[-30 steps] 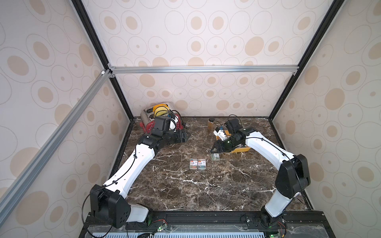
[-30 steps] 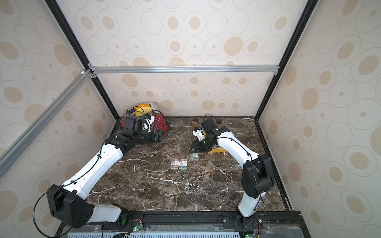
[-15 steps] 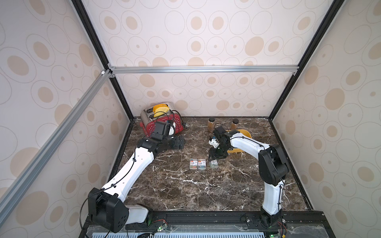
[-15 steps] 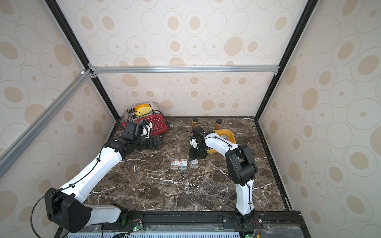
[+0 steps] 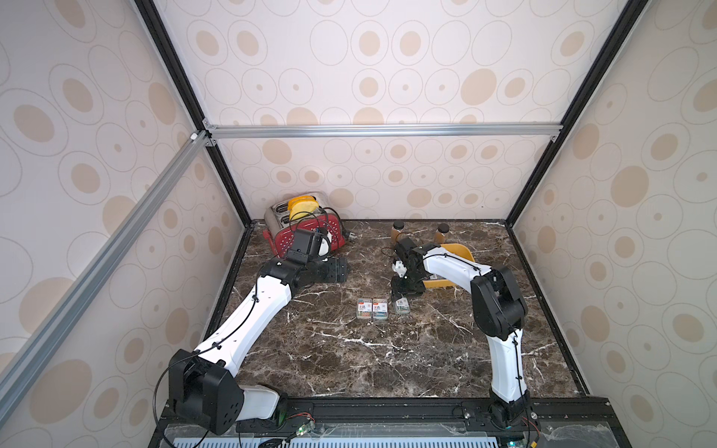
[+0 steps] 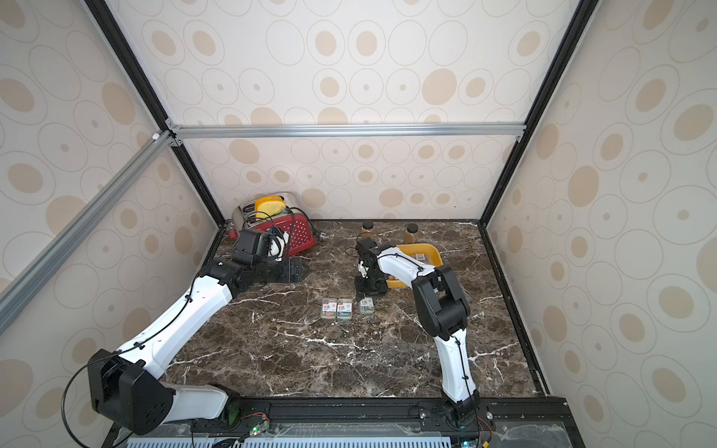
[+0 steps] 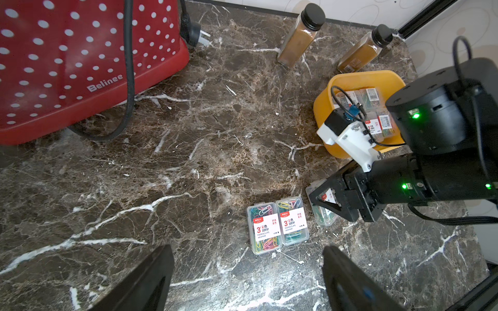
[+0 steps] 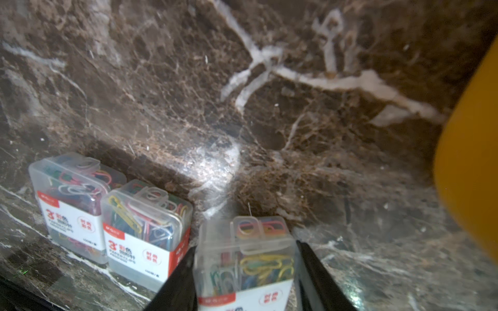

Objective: Take the paper clips out of the storage box
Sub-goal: Place the boxed paper clips at the center of the board.

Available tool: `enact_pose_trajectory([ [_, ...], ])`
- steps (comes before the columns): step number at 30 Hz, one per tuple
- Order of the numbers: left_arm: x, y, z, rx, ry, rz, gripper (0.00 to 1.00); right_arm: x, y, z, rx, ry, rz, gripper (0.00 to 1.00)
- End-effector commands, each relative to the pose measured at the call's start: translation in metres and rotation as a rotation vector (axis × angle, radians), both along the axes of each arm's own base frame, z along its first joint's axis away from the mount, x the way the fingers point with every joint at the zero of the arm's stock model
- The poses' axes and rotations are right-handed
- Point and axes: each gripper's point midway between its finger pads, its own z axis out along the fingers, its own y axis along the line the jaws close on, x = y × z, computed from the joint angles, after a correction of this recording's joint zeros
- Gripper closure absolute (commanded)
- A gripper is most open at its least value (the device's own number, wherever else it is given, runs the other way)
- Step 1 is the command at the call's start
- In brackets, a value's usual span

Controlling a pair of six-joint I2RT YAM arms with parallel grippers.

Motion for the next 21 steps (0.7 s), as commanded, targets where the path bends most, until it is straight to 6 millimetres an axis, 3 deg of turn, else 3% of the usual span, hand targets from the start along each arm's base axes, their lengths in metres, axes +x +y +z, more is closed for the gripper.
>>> enact_pose_trajectory([
  [1, 0.002, -0.003, 0.002, 0.008, -0.009, -0.028, 0.11, -0.007, -0.002, -0.002, -0.033, 0.028, -0.019, 0.68],
  [12, 0.003, -0.007, 0.003, -0.002, -0.007, -0.049, 0.1, -0.014, 0.001, -0.002, -0.037, 0.048, -0.055, 0.68],
  [21, 0.002, -0.01, 0.005, -0.009, -0.007, -0.065, 0.11, -0.021, 0.002, -0.005, -0.03, 0.072, -0.078, 0.59],
])
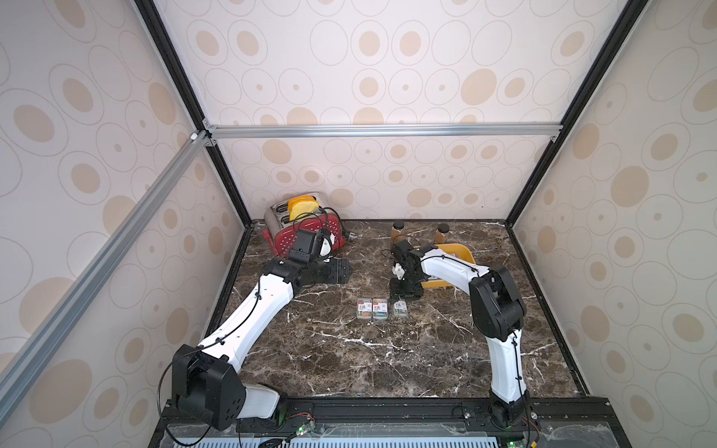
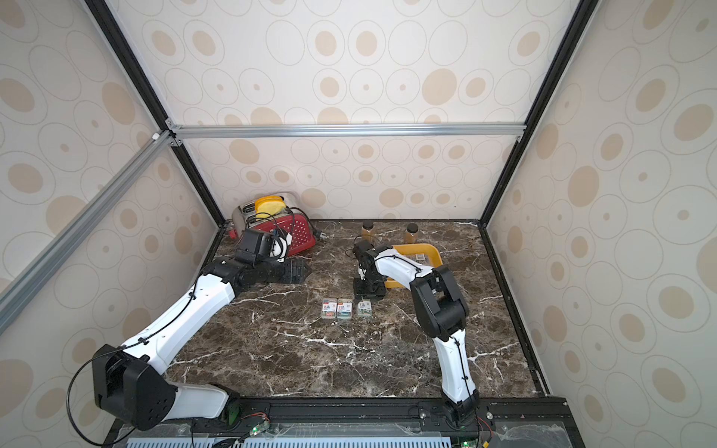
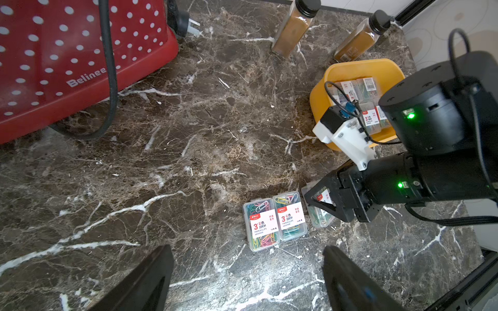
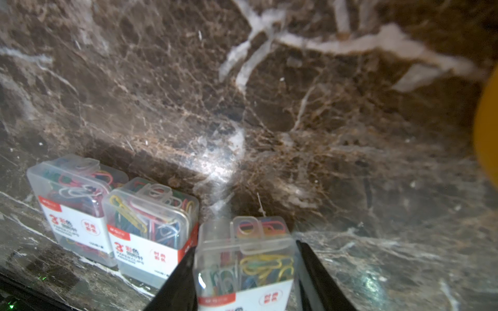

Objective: Take the paper clips out of the storage box
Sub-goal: Place the boxed paper clips at the center of the board.

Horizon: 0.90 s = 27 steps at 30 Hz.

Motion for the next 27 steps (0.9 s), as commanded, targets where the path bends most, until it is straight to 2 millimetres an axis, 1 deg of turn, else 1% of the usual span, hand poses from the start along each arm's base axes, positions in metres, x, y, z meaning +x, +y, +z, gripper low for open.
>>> enact_pose_trajectory([
  [1, 0.003, -0.003, 0.011, -0.002, -0.025, -0.027, 0.11, -0.011, -0.001, -0.002, -0.018, 0.028, -0.007, 0.58],
  [8, 0.004, -0.004, 0.011, -0.002, -0.024, -0.031, 0.11, -0.011, 0.002, -0.003, -0.007, 0.038, -0.002, 0.4],
  [13, 0.005, -0.005, 0.011, -0.002, -0.024, -0.033, 0.1, -0.012, 0.002, 0.0, -0.007, 0.038, 0.002, 0.31],
  [16, 0.006, -0.006, 0.011, -0.004, -0.024, -0.033, 0.1, -0.012, 0.002, 0.002, -0.002, 0.035, 0.006, 0.28],
  [19, 0.006, -0.007, 0.01, -0.005, -0.024, -0.036, 0.1, -0.01, 0.003, 0.005, 0.002, 0.025, 0.008, 0.28],
  [23, 0.007, -0.006, 0.011, -0.005, -0.028, -0.033, 0.1, -0.004, 0.004, 0.019, 0.019, -0.007, 0.015, 0.28],
  [27, 0.006, -0.005, 0.012, -0.003, -0.031, -0.031, 0.1, 0.001, 0.0, 0.03, 0.039, -0.031, 0.005, 0.27],
])
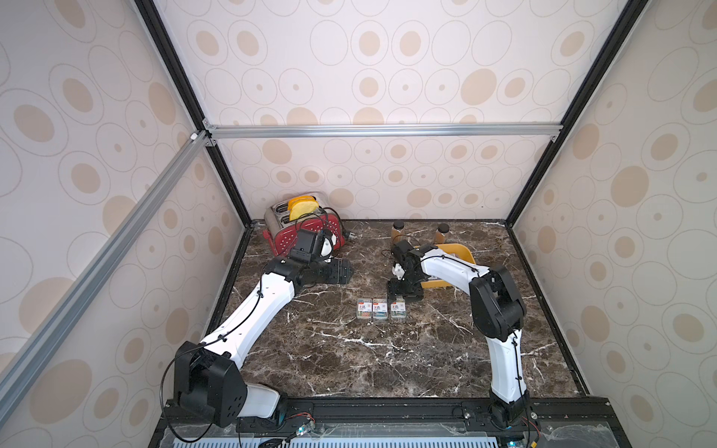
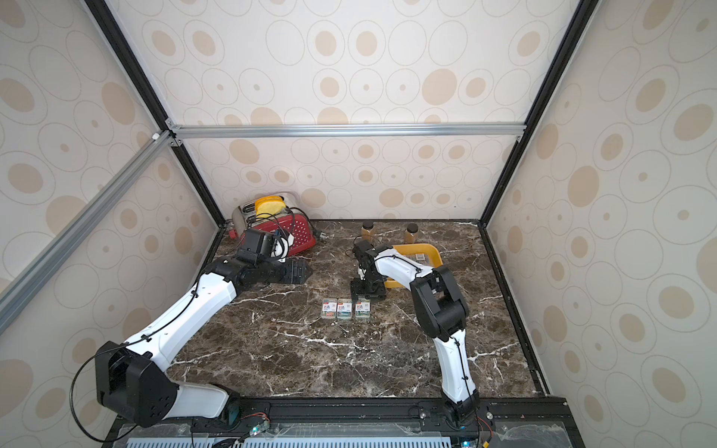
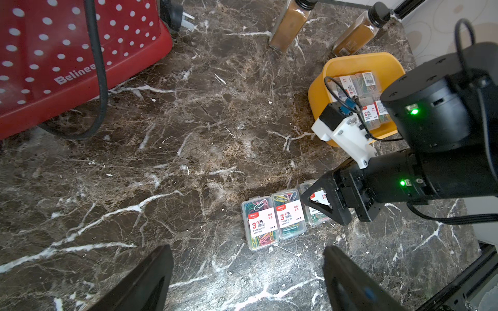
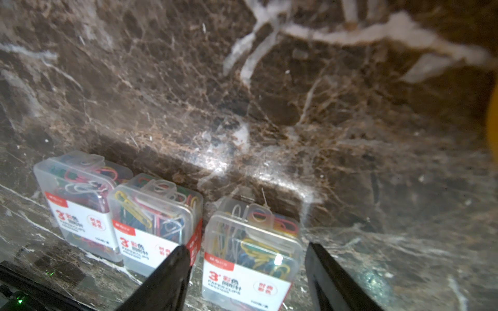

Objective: Take the paper clips out of the storage box
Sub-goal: Place the boxed paper clips at the center of the board, then adjust the boxed paper clips at the center of the board.

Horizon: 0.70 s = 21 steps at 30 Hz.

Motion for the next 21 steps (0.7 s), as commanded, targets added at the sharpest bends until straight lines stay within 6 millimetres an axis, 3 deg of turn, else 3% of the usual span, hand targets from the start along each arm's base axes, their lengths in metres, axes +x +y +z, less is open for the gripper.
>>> enact_pose_trajectory([
  [1, 0.006, -0.002, 0.018, -0.003, -0.047, -0.012, 0.1, 0.003, -0.001, 0.028, 0.037, -0.043, 0.007, 0.27],
  [7, 0.006, -0.003, 0.017, -0.008, -0.045, -0.012, 0.1, 0.006, -0.006, 0.026, 0.092, -0.037, -0.025, 0.28],
  [21, 0.007, -0.004, 0.015, -0.016, -0.04, -0.009, 0.1, -0.006, -0.011, 0.002, 0.113, 0.027, -0.03, 0.48],
])
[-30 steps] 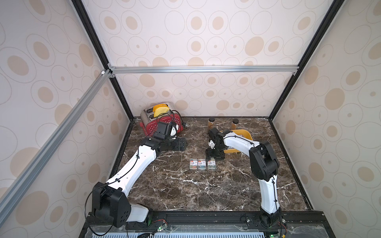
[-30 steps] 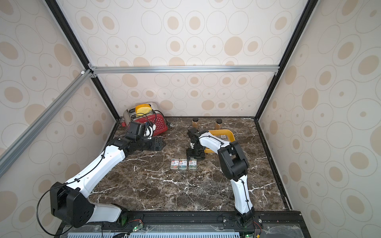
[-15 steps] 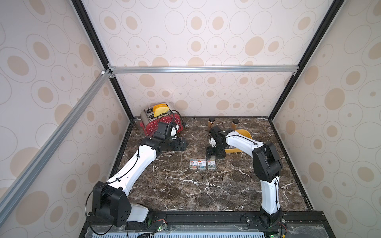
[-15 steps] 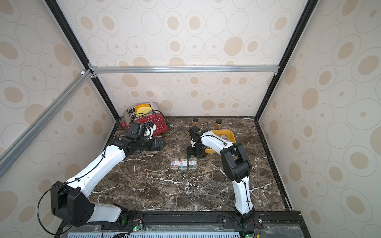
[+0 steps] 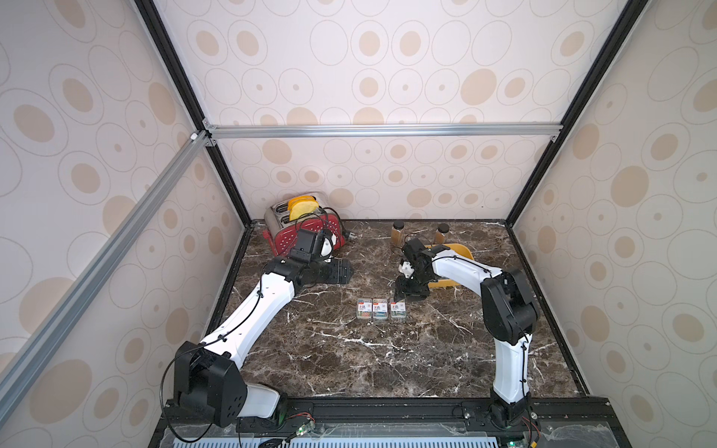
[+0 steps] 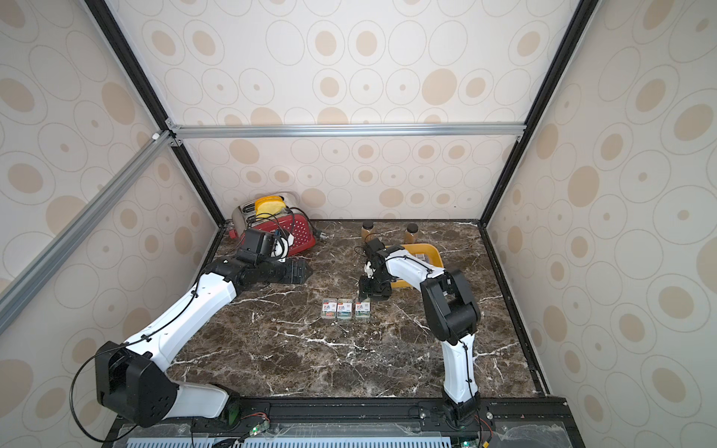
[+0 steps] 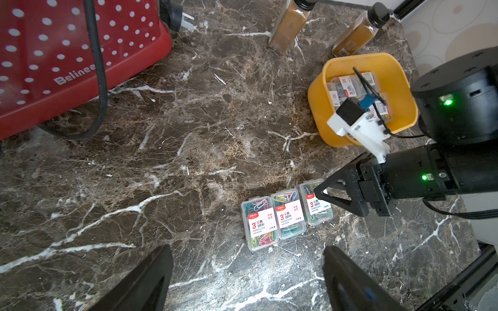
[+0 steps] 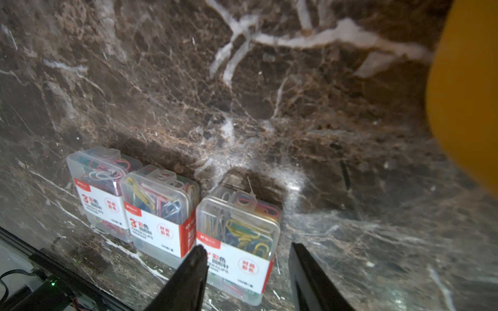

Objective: Take the paper clips out of the storage box
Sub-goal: Adjust the boxed paper clips at the center of the board.

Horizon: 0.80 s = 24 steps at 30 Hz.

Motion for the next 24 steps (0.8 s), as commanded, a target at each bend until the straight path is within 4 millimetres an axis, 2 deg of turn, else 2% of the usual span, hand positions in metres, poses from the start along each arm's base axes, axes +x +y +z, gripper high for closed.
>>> enact_pose_trajectory([
  [1, 0.007, -0.003, 0.015, -0.013, -0.039, -0.008, 0.1, -0.009, 0.002, -0.004, 0.019, 0.029, 0.011, 0.49],
  [15, 0.007, -0.004, 0.01, -0.015, -0.029, -0.008, 0.11, -0.016, 0.012, -0.011, 0.053, 0.056, 0.023, 0.53],
  [24, 0.007, -0.005, 0.008, -0.016, -0.024, -0.008, 0.11, -0.019, 0.008, -0.013, 0.025, 0.069, 0.017, 0.56],
])
